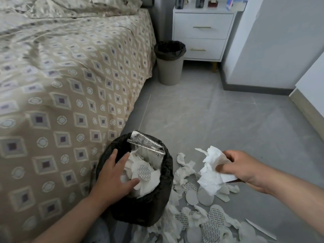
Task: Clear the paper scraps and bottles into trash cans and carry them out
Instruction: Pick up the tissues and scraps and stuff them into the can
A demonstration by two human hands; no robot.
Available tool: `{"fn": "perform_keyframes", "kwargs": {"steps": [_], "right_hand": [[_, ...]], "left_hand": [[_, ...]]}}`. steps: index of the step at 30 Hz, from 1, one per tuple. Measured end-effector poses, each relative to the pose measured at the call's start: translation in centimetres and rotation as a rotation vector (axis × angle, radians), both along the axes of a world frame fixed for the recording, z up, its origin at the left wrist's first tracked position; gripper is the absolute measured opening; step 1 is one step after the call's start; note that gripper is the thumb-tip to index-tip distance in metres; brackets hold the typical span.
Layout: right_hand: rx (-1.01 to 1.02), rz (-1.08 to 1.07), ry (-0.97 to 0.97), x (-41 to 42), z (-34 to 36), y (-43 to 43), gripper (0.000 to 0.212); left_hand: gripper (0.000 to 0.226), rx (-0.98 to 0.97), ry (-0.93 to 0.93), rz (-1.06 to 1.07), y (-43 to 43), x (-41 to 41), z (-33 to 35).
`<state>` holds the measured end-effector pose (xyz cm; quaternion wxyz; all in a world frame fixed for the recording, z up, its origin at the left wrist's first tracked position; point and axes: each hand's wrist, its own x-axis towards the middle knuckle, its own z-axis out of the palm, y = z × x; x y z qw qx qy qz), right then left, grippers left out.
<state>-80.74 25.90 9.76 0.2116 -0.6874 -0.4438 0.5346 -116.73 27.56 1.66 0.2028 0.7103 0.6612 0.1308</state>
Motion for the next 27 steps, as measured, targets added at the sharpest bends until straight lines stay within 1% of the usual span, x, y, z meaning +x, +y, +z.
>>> {"fn": "perform_keyframes", "kwargs": {"steps": [2, 5, 7, 10, 14, 19, 20, 21, 22, 24, 25, 26, 27], "right_hand": [[0.018, 0.019, -0.003, -0.9, 0.6, 0.1, 0.02], [0.047, 0.085, -0.017, -3.0, 1.4, 0.5, 0.019], [0.064, 0.11, 0.02, -5.1, 1.9, 1.0, 0.02], [0.074, 0.137, 0.092, -8.8, 2.0, 2.3, 0.02], [0.084, 0.184, 0.109, -14.3, -0.1, 4.6, 0.022], [0.019, 0.24, 0.042, -20.5, -3.8, 6.3, 0.017], [0.012, 0.256, 0.003, -21.2, -4.3, 6.5, 0.017], [0.023, 0.293, -0.086, -21.6, -4.7, 6.7, 0.02], [0.053, 0.348, -0.228, -21.7, -5.0, 6.8, 0.027], [0.176, 0.42, -0.555, -21.6, -5.3, 6.5, 0.04], [0.262, 0.438, -0.655, -21.5, -5.4, 6.0, 0.044], [0.339, 0.461, -0.702, -21.6, -5.7, 5.5, 0.047], [0.388, 0.491, -0.703, -21.8, -6.1, 5.1, 0.049]], "left_hand": [[0.115, 0.011, -0.03, 0.025, -0.8, -1.6, 0.0], [0.127, -0.061, -0.027, 0.039, -2.0, -3.7, -1.4], [0.132, -0.089, -0.016, 0.037, -2.5, -4.6, -2.8], [0.135, -0.085, -0.047, 0.053, -2.3, -5.3, -3.8], [0.137, -0.08, -0.087, 0.035, -2.1, -5.8, -4.1], [0.135, -0.091, -0.119, 0.031, -2.2, -6.1, -4.3], [0.135, -0.091, -0.117, 0.031, -2.2, -6.2, -4.4], [0.136, -0.09, -0.114, 0.032, -2.2, -6.4, -4.4], [0.136, -0.09, -0.114, 0.031, -2.3, -6.5, -4.4], [0.135, -0.092, -0.122, 0.031, -2.3, -6.6, -4.4], [0.135, -0.095, -0.125, 0.033, -2.4, -6.6, -4.5], [0.135, -0.097, -0.127, 0.033, -2.4, -6.7, -4.6], [0.135, -0.097, -0.129, 0.033, -2.4, -6.6, -4.6]]}}
